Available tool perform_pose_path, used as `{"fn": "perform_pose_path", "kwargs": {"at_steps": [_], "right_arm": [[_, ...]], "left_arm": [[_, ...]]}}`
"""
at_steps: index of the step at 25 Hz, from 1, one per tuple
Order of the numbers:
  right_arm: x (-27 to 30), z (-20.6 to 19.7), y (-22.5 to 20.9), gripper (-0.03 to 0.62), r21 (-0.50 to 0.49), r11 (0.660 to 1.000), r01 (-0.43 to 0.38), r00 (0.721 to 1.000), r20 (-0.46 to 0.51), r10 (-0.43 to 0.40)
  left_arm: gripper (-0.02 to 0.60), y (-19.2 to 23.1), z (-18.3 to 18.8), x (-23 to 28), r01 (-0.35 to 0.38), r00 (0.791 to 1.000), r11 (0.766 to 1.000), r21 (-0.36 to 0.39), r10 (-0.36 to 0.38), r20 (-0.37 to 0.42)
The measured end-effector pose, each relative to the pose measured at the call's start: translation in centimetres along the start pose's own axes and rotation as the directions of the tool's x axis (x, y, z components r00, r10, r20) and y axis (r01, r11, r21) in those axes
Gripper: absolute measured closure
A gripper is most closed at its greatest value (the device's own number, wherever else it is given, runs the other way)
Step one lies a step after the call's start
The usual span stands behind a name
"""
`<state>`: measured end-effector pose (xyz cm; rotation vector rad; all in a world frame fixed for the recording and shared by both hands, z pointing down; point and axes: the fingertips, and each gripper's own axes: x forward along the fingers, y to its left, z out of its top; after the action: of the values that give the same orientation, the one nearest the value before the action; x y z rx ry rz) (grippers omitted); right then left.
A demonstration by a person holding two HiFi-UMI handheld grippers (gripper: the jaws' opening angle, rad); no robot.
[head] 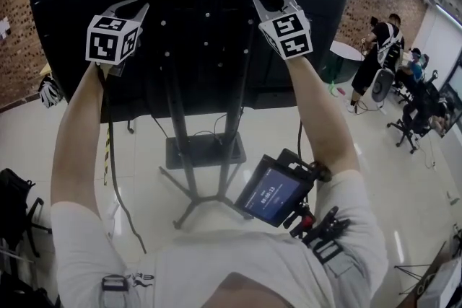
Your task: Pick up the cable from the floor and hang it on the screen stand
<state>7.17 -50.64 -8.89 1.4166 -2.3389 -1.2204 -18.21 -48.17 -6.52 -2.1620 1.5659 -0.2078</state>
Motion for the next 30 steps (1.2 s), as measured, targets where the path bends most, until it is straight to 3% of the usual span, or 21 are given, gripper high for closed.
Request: {"fn": "perform_pose_path", "kwargs": {"at_steps": [14,26,30], "right_arm": [[5.2,-0.7,0.0,0.568,0.014,0.995,-0.096,0.992,-0.075,0.097],[6.0,0.8,4.1,0.562,-0.102,0.962,-0.253,0.964,-0.11,0.242],[5.8,0.7,4.8,0.56,-0.158,0.951,-0.267,0.959,-0.141,0.246]], "left_arm": [[0.538,2.5,-1.9,2.2,-0.023,0.999,0.983,-0.184,0.015,-0.048],[0.538,4.9,-2.9,-1.2,-0.081,0.996,0.974,-0.21,0.07,-0.059],[0.538,4.7,-4.1,-2.0,-0.087,0.994,0.976,-0.201,0.072,-0.079]]}}
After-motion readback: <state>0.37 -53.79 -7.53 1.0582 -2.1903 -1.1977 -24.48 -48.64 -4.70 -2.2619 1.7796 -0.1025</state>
